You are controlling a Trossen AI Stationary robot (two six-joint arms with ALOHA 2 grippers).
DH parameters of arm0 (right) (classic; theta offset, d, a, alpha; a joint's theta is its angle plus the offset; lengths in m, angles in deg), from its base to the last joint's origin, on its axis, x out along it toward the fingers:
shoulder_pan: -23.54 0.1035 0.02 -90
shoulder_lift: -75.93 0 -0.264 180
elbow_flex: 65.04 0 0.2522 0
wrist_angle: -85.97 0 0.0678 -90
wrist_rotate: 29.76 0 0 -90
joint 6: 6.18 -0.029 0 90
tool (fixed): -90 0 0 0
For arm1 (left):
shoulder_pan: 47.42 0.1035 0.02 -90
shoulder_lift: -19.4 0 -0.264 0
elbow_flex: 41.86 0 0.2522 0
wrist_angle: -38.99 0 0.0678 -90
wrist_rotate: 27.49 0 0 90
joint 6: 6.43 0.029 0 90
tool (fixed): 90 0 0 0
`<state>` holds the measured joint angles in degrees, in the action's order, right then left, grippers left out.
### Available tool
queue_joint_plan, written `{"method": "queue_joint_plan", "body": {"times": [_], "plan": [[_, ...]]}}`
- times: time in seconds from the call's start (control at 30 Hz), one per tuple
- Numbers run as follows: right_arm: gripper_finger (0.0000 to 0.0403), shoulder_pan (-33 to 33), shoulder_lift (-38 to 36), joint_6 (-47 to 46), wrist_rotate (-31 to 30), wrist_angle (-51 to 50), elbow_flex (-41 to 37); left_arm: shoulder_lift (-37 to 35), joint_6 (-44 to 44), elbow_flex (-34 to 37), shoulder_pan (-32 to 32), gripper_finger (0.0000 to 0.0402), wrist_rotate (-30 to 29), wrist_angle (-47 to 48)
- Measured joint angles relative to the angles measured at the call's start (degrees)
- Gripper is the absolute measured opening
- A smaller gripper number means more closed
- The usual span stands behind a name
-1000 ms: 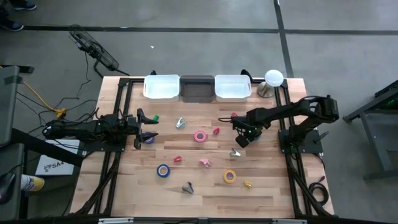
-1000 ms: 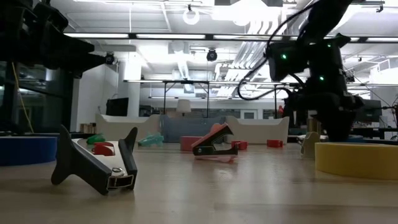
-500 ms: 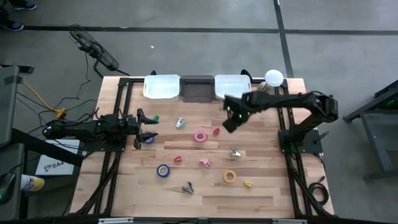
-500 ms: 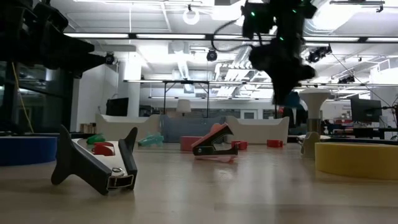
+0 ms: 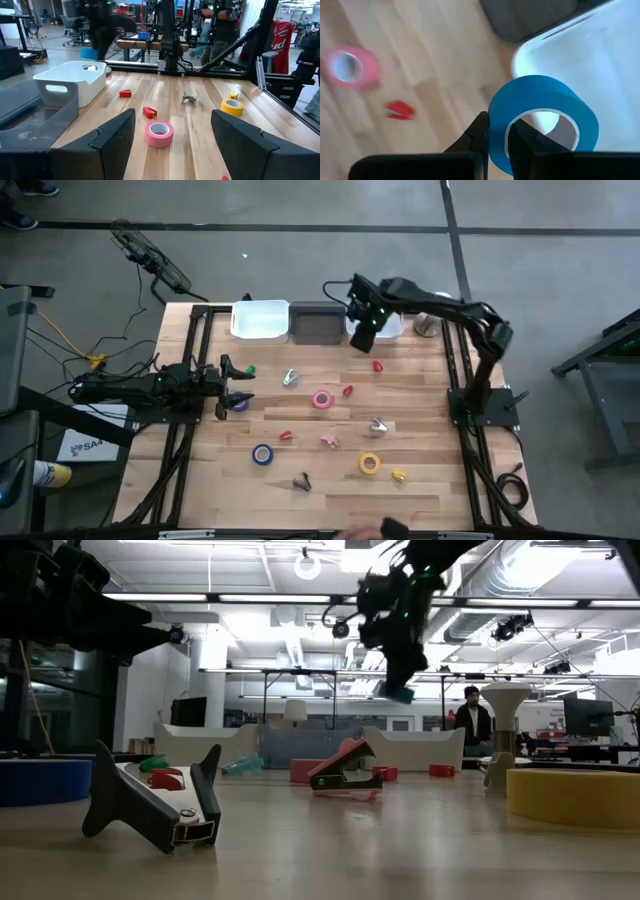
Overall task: Pick and place Stapler, Stapler remover, tape
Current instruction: Put the light blue tape into the right white bin, then put the top red stapler into the black transparent bin
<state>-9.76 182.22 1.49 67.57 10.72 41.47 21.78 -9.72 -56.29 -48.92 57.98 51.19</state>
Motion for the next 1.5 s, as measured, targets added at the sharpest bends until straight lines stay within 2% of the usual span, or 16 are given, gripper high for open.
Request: {"method": "queue_joint_plan", "body": {"times": [0.23,0.37,0.53,0.63,0.8,1.1,1.5], "plan": [[0.0032,-5.27,9.69,16.44,-1.74,-6.6,9.11,0.0,0.0,0.0,-0.02,0.0259,0.0,0.0],[0.0032,-5.98,11.45,25.39,-0.53,-6.25,8.65,0.0,0.01,0.0,-0.01,0.0259,0.0,0.0],[0.0043,-5.92,11.6,29.08,-3.03,-1.77,5.27,0.01,0.0,0.0,-0.01,0.0259,0.0,0.0],[0.0041,-5.97,11.62,26.59,-2.9,0.58,3.53,-0.01,0.0,0.0,-0.01,0.0259,0.0,0.0],[0.0034,-6.17,11.62,15.7,-2.85,4.2,1.24,-0.01,0.0,0.0,-0.02,0.0259,0.0,0.02],[0.0091,-6.75,11.62,1.23,-2.88,6.49,0.81,-0.01,0.0,0.0,-0.01,0.0259,0.0,0.0],[0.0136,-7.2,11.62,-8.28,-2.75,7.17,0.81,-0.01,0.0,0.0,0.0,0.0259,0.0,0.0]]}}
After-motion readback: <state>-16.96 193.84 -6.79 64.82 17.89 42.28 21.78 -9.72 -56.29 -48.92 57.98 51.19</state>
